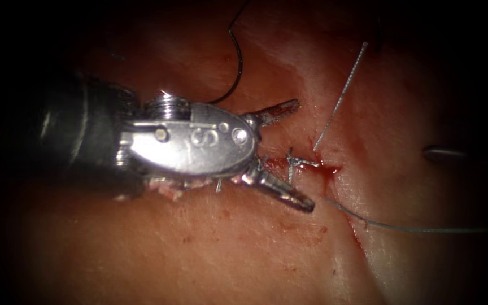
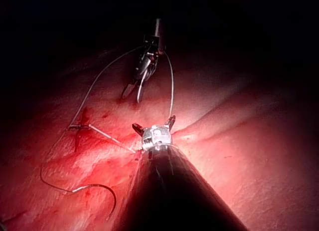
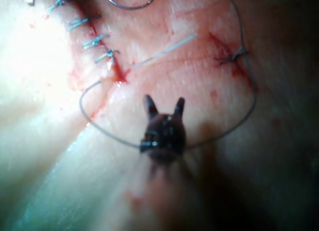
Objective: Wound Closure
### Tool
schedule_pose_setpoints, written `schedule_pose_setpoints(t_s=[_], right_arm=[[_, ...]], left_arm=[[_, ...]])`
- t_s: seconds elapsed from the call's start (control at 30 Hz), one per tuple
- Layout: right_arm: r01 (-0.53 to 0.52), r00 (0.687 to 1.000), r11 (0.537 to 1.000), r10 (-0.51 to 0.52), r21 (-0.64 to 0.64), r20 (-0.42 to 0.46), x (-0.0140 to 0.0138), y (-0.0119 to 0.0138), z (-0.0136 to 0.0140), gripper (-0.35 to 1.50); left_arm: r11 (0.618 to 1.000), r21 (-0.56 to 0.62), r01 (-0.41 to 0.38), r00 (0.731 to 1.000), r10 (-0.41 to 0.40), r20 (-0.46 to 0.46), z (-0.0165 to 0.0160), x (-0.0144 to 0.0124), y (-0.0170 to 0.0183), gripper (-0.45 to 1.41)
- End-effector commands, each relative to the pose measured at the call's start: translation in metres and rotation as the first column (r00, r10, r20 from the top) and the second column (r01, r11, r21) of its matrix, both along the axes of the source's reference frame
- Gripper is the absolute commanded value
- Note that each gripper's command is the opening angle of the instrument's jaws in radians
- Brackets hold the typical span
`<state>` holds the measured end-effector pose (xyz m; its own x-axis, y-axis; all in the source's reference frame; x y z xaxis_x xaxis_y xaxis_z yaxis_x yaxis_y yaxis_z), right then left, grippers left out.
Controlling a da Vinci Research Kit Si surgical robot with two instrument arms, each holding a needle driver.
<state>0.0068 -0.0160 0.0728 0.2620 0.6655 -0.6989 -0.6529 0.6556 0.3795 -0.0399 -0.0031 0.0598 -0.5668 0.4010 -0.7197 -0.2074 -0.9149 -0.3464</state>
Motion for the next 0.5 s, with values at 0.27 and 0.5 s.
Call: schedule_pose_setpoints(t_s=[0.27, 0.5], right_arm=[[0.017, 1.000, 1.000, -0.017, 0.006, 0.015, 0.0011, -0.0009, 0.0010, 1.33], [0.026, 1.000, 1.000, -0.026, 0.009, 0.016, 0.0022, -0.0014, 0.0014, 1.33]], left_arm=[[1.000, -0.008, -0.027, 0.995, 0.026, -0.094, 0.0006, -0.0069, -0.0042, 0.69], [0.999, -0.043, -0.030, 0.993, 0.025, -0.111, 0.0030, -0.0089, -0.0064, 0.64]])
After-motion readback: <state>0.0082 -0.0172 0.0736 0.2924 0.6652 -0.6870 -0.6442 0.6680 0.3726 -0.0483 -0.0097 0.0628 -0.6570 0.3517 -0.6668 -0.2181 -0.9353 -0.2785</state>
